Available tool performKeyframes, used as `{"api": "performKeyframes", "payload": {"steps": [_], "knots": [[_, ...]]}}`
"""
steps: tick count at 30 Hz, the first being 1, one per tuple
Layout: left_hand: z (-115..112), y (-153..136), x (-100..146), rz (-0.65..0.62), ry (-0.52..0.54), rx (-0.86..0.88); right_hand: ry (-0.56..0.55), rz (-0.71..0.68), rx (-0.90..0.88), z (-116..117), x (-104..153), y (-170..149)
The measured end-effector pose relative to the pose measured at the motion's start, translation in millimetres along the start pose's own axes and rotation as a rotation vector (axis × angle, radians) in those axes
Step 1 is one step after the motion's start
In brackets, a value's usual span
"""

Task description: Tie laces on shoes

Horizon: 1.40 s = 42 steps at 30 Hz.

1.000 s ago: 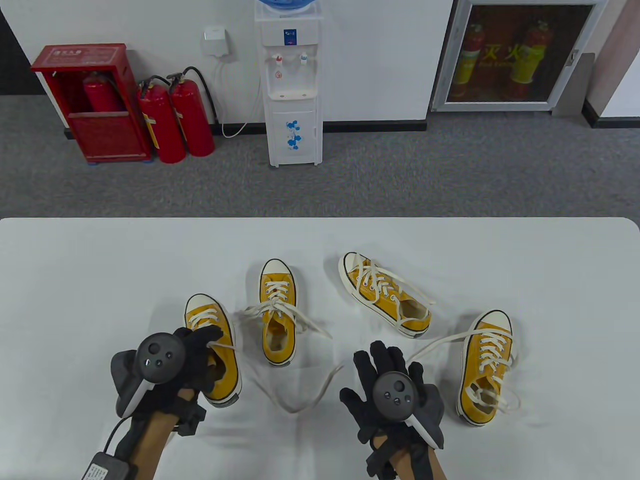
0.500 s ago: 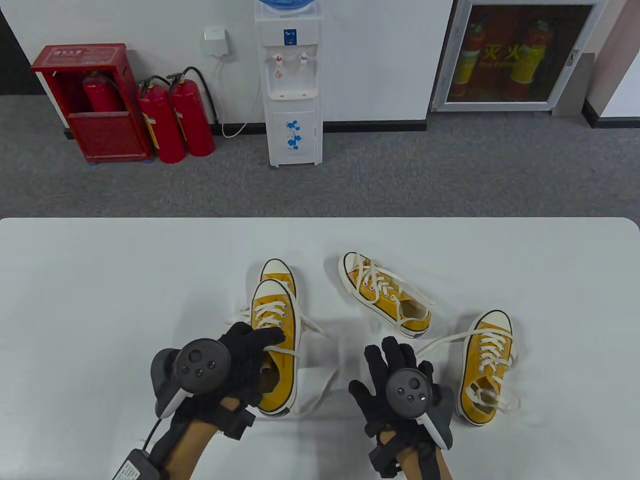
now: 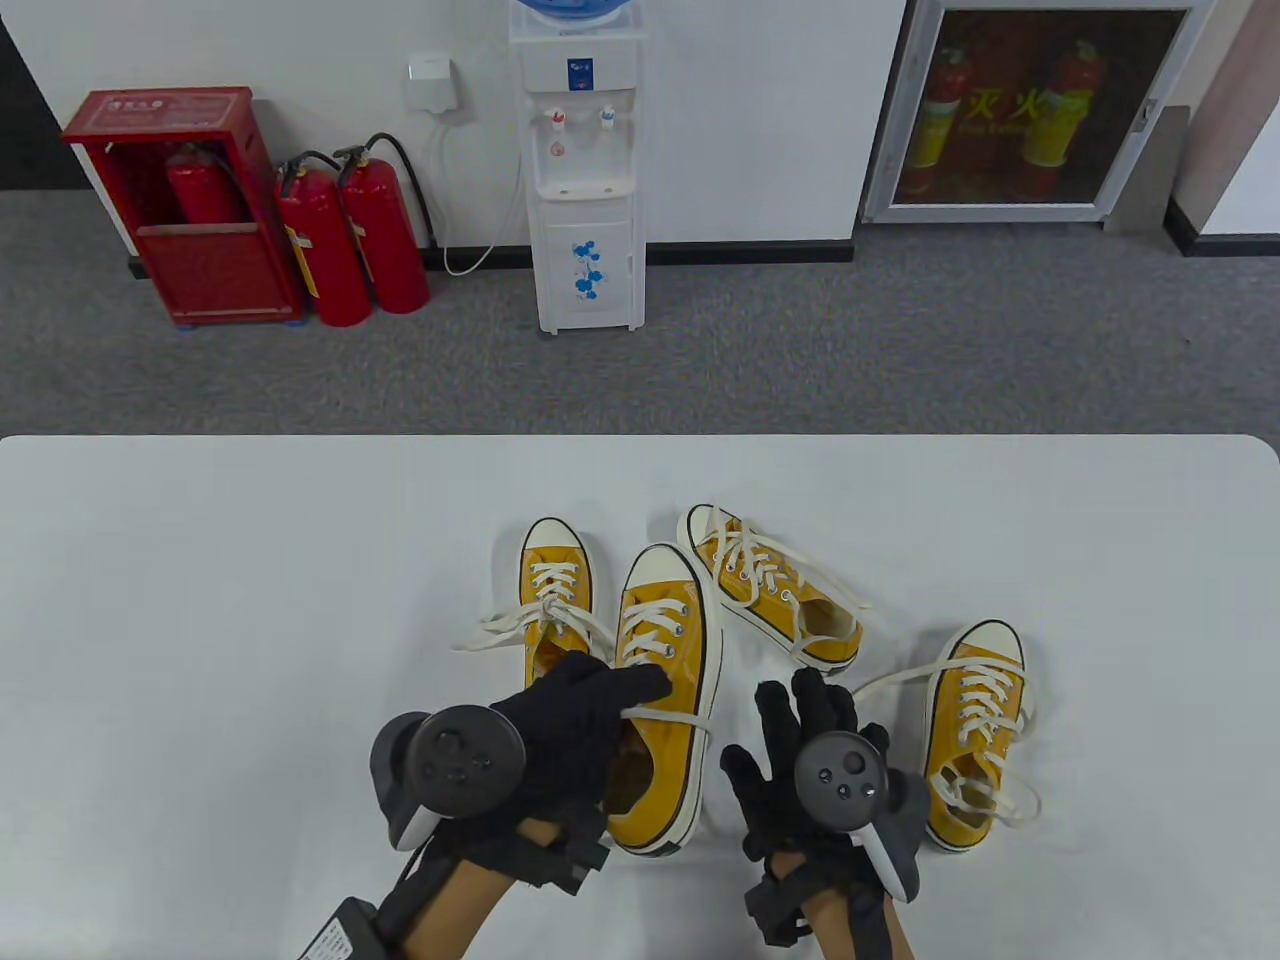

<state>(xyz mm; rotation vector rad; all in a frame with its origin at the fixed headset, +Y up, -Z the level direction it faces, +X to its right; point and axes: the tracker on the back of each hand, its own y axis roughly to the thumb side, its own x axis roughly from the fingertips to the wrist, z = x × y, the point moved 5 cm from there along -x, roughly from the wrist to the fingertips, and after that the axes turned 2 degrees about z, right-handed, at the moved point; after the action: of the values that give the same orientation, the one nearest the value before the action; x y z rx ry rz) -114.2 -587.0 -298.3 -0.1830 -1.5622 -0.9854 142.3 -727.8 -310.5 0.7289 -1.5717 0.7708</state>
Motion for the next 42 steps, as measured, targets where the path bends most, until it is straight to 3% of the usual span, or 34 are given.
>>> {"api": "performKeyframes", "payload": {"steps": [4,14,28,33,42], "knots": [[-16.7,-3.1,4.5,-0.01,-0.022,-0.094,-0.008,0.013,0.002,-1.4,-0.1,-1.8],[-70.8,-48.1,13.7,0.063,-0.142,-0.211,0.007,0.04,0.021,1.2,-0.9,-5.1],[-116.9,-75.0,23.4,0.116,-0.213,-0.424,0.018,0.039,0.03,2.4,-1.3,-4.8],[-134.8,-75.0,28.1,0.095,-0.331,-0.489,0.025,0.039,0.029,3.3,-1.7,-5.0],[-121.1,-81.8,30.2,0.192,-0.506,-0.346,0.033,0.043,0.024,3.8,-2.2,-5.5]]}}
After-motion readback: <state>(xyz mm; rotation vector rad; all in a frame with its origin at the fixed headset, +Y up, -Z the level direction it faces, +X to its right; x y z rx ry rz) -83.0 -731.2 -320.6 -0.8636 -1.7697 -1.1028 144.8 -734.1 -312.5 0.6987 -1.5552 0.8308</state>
